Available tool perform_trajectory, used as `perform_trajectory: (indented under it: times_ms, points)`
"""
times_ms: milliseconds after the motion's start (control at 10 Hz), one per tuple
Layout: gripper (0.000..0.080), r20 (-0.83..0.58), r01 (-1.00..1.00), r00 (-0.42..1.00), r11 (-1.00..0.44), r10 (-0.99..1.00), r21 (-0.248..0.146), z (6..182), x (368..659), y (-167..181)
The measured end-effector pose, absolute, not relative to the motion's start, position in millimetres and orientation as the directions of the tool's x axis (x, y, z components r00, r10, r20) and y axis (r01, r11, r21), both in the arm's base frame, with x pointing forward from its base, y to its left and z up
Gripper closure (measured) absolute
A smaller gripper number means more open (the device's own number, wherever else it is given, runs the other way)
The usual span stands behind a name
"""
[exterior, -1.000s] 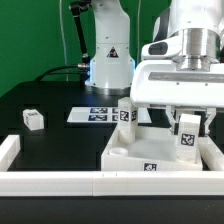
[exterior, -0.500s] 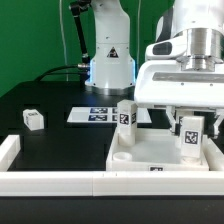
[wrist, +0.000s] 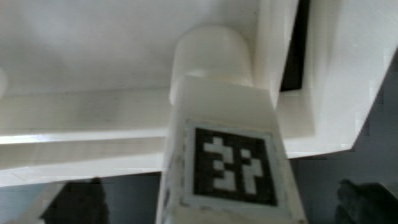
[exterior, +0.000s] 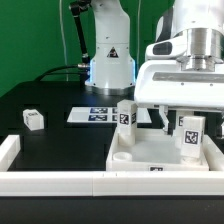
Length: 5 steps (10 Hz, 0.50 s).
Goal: Assemble square table
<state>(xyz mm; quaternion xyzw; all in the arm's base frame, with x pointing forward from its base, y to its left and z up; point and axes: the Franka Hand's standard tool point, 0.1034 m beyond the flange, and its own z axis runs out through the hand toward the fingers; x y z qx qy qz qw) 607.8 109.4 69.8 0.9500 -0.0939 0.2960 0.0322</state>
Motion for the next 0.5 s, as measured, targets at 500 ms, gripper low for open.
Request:
perform_trajectory:
  times_ms: [500]
  points:
    - [0.0150, 0.431, -0.246, 0.872, -0.969, -0.233, -0.025, 89.8, 611, 100]
